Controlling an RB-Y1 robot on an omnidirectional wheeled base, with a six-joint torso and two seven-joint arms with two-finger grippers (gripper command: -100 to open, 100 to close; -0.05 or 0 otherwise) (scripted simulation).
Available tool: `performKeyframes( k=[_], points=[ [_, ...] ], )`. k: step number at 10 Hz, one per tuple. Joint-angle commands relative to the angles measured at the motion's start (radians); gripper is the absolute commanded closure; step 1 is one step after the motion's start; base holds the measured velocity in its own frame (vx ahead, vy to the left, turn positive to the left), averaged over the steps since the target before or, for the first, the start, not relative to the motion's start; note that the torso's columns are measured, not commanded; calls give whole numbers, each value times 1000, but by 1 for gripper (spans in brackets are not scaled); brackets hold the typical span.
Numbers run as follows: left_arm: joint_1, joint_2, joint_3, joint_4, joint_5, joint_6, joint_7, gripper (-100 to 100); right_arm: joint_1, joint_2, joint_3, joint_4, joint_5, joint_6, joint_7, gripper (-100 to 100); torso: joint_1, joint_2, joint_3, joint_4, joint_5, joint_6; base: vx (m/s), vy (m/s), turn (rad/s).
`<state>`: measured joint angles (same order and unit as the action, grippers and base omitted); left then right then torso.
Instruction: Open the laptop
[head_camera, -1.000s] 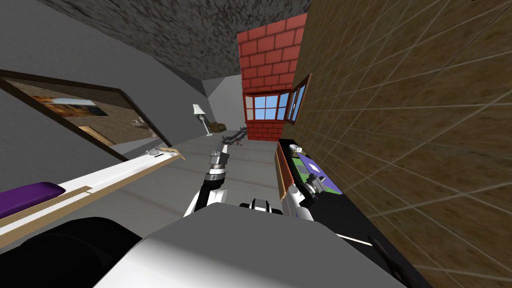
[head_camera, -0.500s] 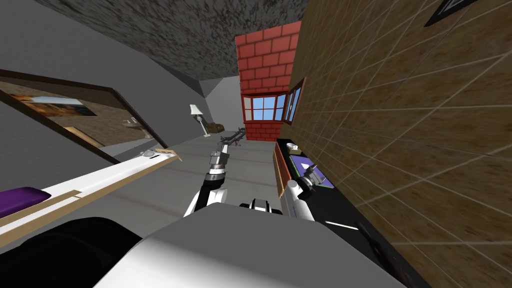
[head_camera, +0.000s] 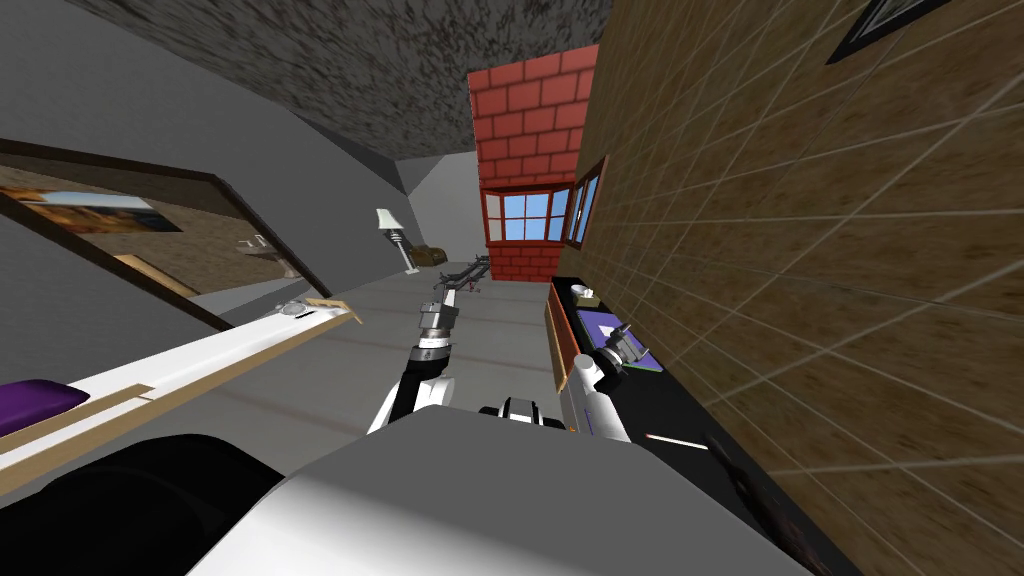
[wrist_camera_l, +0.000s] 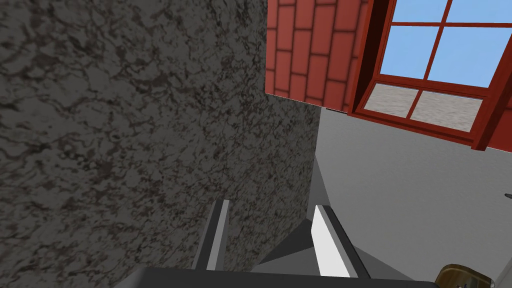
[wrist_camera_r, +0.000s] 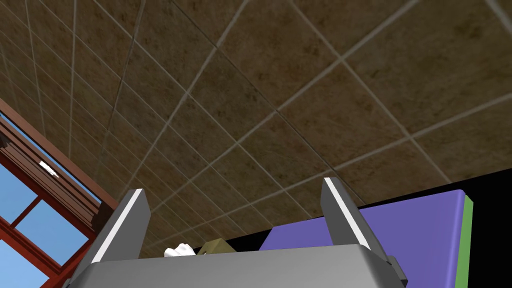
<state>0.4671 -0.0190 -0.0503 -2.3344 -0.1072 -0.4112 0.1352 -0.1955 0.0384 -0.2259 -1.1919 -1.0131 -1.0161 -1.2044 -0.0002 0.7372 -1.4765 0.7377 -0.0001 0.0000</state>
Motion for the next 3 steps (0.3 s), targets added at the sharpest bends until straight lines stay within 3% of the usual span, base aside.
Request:
performKeyframes(
  k=[1, 3],
  points=[
    [0, 0, 0, 0, 0, 0, 0, 0, 0, 0, 0, 0, 0, 0, 0, 0, 0, 0, 0, 0, 0, 0, 0, 0, 0],
    [0, 0, 0, 0, 0, 0, 0, 0, 0, 0, 0, 0, 0, 0, 0, 0, 0, 1, 1, 0, 0, 0, 0, 0, 0]
  ],
)
